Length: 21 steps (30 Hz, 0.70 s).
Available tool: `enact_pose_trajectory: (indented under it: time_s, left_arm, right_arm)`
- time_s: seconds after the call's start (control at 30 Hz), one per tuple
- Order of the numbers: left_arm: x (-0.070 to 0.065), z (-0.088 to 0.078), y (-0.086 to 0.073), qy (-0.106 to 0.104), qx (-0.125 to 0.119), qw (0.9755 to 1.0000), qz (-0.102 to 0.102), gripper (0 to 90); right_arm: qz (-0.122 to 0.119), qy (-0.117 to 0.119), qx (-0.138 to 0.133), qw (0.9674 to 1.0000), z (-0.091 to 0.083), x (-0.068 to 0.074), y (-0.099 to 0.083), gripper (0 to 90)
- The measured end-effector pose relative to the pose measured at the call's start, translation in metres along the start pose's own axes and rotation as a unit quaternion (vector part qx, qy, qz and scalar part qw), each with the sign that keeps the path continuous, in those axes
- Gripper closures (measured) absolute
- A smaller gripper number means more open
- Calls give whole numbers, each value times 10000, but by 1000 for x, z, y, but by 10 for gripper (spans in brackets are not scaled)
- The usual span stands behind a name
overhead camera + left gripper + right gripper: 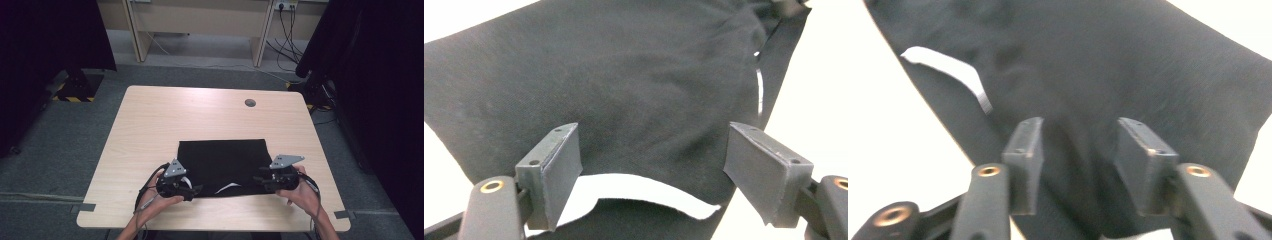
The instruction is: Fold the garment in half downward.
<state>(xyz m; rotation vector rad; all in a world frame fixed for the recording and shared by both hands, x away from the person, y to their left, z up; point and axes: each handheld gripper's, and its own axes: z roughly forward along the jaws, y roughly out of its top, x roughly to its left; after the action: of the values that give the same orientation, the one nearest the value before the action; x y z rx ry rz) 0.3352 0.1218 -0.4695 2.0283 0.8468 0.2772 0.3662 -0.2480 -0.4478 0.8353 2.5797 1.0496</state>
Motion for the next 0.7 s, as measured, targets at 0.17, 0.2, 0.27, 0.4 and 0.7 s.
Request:
enact_pose_trajectory:
  time_s: [0.17, 0.2, 0.27, 0.4, 0.7]
  left_arm:
    - [-12, 3, -8, 138, 236, 9984, 496, 263]
    - [-12, 5, -10, 172, 267, 9978, 588, 286]
    - [-11, 6, -11, 115, 269, 9977, 604, 329]
    - [-15, 8, -12, 184, 331, 9974, 609, 362]
    - [-18, 8, -13, 182, 325, 9981, 500, 368]
  right_arm:
    - [-317, -187, 247, 9990, 9, 4, -15, 654]
    - [-312, -192, 192, 9991, 9, 1, -14, 745]
    - [-386, -246, 247, 9986, 6, -4, -11, 860]
    - [-567, -403, 10, 9976, -11, -2, 0, 878]
    - [-819, -28, 44, 9966, -25, 34, -16, 864]
